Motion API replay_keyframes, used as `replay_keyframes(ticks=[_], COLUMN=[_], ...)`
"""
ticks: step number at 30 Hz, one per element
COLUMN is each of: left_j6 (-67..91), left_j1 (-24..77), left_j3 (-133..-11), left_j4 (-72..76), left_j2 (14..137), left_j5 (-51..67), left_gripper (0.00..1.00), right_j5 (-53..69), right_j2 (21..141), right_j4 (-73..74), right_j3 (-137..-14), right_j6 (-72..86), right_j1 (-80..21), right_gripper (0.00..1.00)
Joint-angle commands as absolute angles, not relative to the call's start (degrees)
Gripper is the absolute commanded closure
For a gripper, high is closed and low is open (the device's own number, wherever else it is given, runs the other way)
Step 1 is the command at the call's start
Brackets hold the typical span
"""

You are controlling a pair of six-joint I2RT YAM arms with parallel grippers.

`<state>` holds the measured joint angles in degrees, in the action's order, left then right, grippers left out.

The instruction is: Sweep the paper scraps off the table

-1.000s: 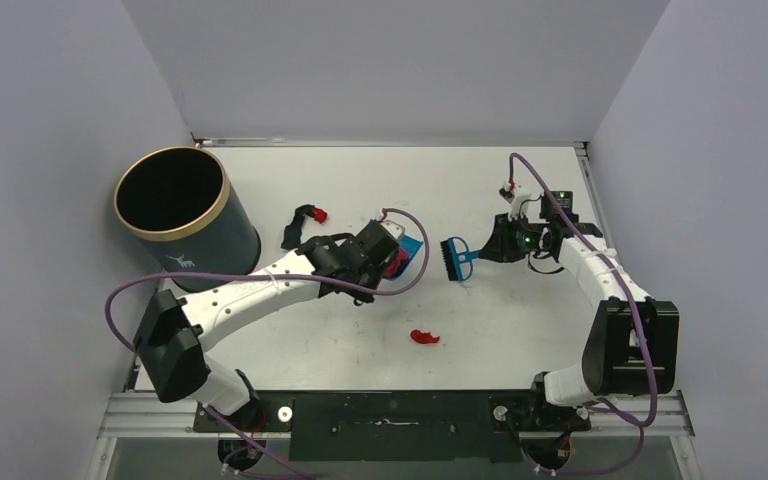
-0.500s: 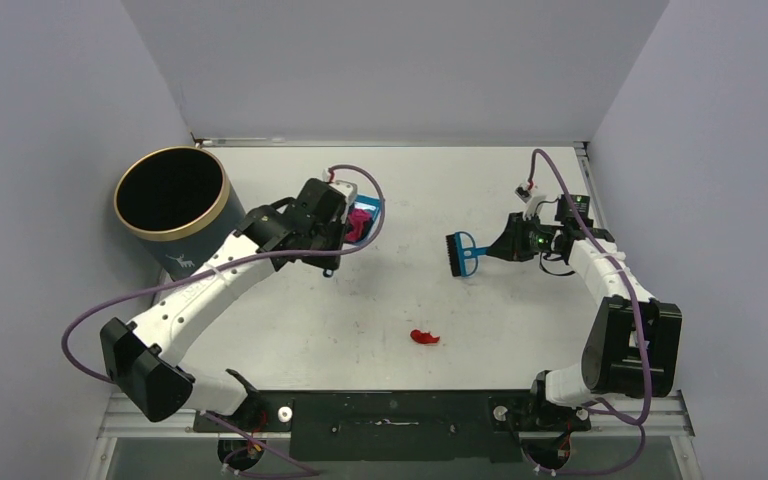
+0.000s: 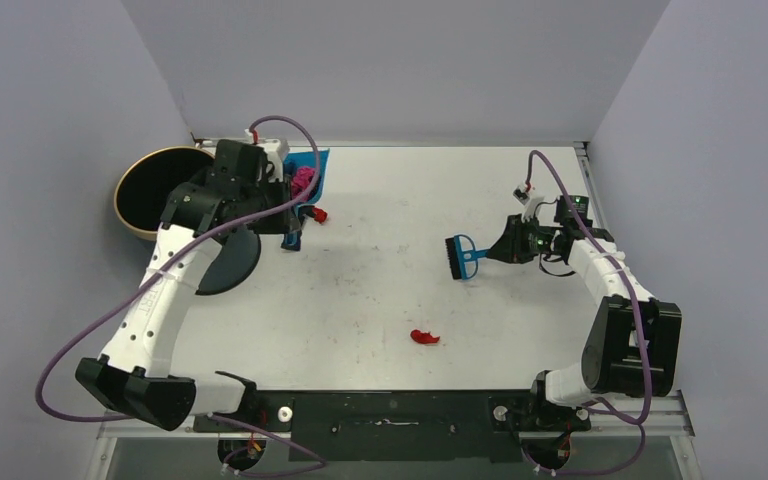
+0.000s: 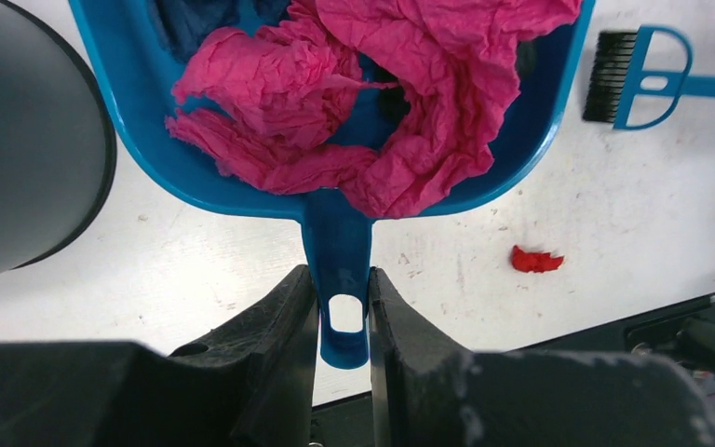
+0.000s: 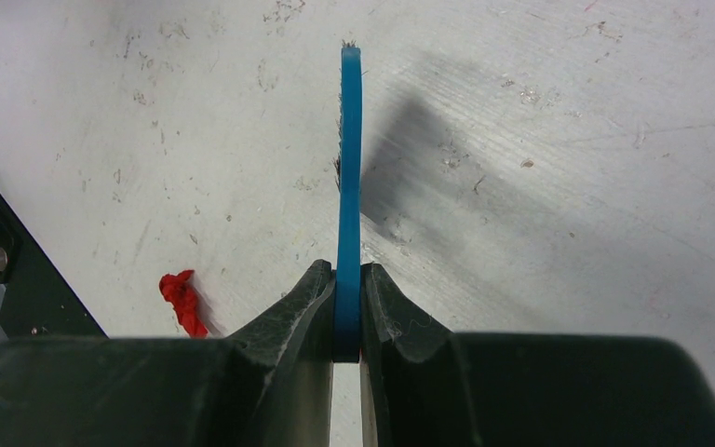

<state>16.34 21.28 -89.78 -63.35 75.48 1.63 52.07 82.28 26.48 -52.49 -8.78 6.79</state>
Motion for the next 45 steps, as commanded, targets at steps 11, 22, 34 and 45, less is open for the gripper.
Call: replay_keyframes(ticks=[11, 22, 34, 45], left_j6=[24.29, 56.47, 115.21, 107.19], left_j1=[1.73, -15.19, -23.36, -22.84], left_j3=[-102.43, -80.07, -48.39, -49.94], left_j4=[-56.14, -16.52, 55.71, 47.27], left_j2=[78.98, 70.05, 68.35, 66.11], left_j5=[24.85, 43.94, 41.68, 42.84], left_gripper=[1.00, 1.00, 1.00, 1.00], right_j5=[53.96, 55.00, 56.29, 56.43], right_j2=[82.27, 81.75, 81.62, 81.48], right_j4=[26.54, 27.43, 28.74, 28.90], right_j3=[-53.16, -53.17, -53.53, -53.55], right_j6=[-11.72, -12.39, -13.54, -13.70], right_j1=[8.41, 9.44, 9.89, 9.93], right_gripper=[0.95, 0.95, 0.95, 0.95])
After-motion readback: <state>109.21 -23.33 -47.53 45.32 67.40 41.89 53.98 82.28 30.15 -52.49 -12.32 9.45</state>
